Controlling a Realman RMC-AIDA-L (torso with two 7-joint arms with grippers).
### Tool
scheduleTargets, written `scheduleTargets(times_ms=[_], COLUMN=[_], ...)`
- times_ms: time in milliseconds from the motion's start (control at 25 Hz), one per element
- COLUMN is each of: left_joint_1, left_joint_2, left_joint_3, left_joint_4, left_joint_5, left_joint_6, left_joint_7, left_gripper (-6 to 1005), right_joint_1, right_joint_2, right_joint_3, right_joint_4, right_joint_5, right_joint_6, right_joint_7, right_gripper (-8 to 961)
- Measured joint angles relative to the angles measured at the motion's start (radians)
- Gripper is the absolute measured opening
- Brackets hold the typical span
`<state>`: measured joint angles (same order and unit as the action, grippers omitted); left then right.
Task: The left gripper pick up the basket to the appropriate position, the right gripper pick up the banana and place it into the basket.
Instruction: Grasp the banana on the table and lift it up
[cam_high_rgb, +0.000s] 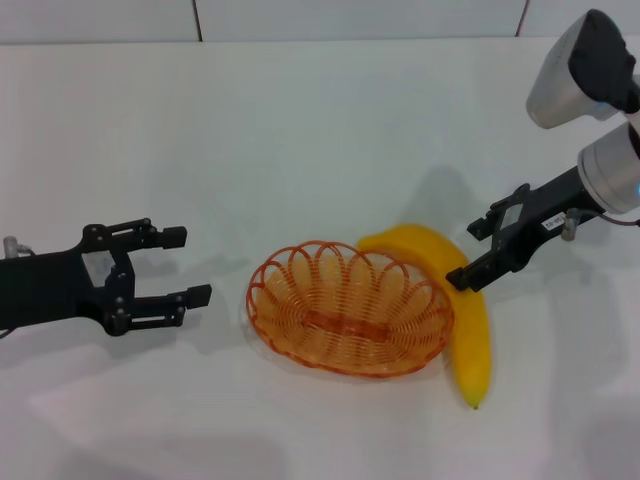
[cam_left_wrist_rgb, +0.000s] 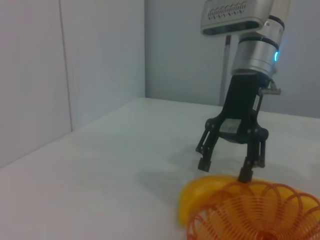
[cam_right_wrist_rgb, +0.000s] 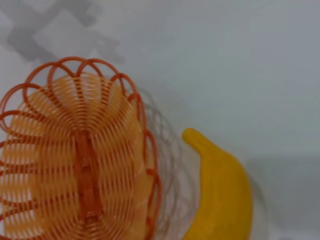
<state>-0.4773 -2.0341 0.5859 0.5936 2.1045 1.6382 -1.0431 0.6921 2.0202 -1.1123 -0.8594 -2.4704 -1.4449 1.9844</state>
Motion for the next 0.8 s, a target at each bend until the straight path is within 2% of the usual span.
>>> scheduleTargets(times_ms=[320,480,640,800], left_joint_1=[0.004,0.007,0.007,0.0], left_joint_2=[0.0,0.001,0.001,0.001], left_joint_3=[0.0,0.0,0.0,0.0], left_joint_4=[0.0,0.0,0.0,0.0], left_joint_5=[0.0,0.0,0.0,0.0], left_joint_6=[0.0,0.0,0.0,0.0], left_joint_7=[0.0,0.0,0.0,0.0], left_gripper=[802,802,801,801], right_joint_1=[-0.013,-0.015,-0.016,-0.006], right_joint_2=[-0.023,-0.025,-0.009,0.009], right_joint_3=[0.017,0.057,0.079,0.061], right_joint_4=[-0.057,-0.08,-0.122,-0.102], right_joint_5=[-0.014,-0.014,-0.008,-0.006], right_joint_6=[0.021,-0.014,-0.067,-0.067], right_joint_7=[0.047,0.044,0.04,0.041], right_gripper=[888,887,885,883])
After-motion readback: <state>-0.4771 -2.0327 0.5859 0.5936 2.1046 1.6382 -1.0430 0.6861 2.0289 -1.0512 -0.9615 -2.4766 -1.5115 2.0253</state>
